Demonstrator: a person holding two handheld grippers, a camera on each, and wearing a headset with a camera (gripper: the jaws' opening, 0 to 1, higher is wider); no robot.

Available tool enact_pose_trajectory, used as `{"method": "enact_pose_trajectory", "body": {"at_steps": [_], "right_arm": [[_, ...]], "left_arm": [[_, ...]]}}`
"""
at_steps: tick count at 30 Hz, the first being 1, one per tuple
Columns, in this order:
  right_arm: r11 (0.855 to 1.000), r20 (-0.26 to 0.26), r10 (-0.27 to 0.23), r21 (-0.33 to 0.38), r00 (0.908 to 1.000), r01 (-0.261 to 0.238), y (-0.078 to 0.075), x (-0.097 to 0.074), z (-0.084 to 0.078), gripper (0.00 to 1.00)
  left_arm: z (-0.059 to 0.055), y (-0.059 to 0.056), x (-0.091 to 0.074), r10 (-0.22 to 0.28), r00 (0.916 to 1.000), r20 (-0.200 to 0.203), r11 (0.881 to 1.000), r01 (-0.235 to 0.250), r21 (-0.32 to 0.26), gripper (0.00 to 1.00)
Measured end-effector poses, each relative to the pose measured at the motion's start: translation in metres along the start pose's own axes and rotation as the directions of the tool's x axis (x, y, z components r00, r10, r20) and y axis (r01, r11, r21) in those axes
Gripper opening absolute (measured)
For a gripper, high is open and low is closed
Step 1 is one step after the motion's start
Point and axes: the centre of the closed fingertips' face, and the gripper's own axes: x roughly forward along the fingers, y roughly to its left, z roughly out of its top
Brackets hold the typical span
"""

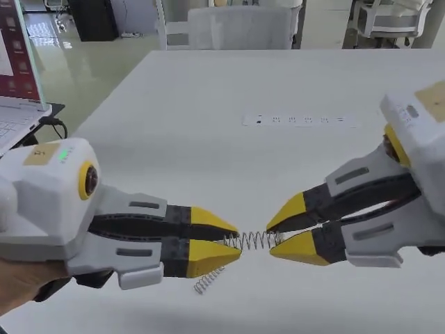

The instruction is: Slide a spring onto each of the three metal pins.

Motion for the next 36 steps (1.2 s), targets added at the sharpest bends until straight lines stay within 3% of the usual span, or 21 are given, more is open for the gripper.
{"method": "enact_pose_trajectory", "body": {"at_steps": [4,8,17,24,29,36], "right_arm": [[0.998,0.084,0.018,0.065,0.9963,-0.024,0.002,-0.004,0.011,0.07],[0.988,0.190,0.025,0.142,0.9815,-0.053,0.003,-0.014,0.024,0.08],[0.981,0.240,0.048,0.171,0.9696,-0.091,0.005,-0.021,0.034,0.08],[0.982,0.219,0.038,0.174,0.9750,-0.077,0.002,-0.022,0.038,0.08],[0.985,0.194,0.036,0.161,0.9803,-0.068,0.000,-0.023,0.042,0.07],[0.995,0.139,0.039,0.087,0.9896,-0.051,0.003,-0.019,0.052,0.08]], "left_arm": [[0.007,-0.002,-0.003,-0.015,0.9993,0.035,1.000,0.015,-0.013,0.02],[0.019,-0.005,-0.006,-0.024,0.9953,0.094,0.999,0.027,-0.032,0.02],[0.029,-0.009,-0.004,-0.042,0.9899,0.136,0.999,0.046,-0.025,0.02],[0.032,-0.008,-0.003,-0.025,0.9896,0.142,1.000,0.027,-0.011,0.02],[0.029,-0.008,-0.001,-0.014,0.9944,0.105,1.000,0.012,0.016,0.02],[0.020,-0.010,0.009,-0.017,0.9989,0.044,0.999,0.015,0.051,0.02]]}}
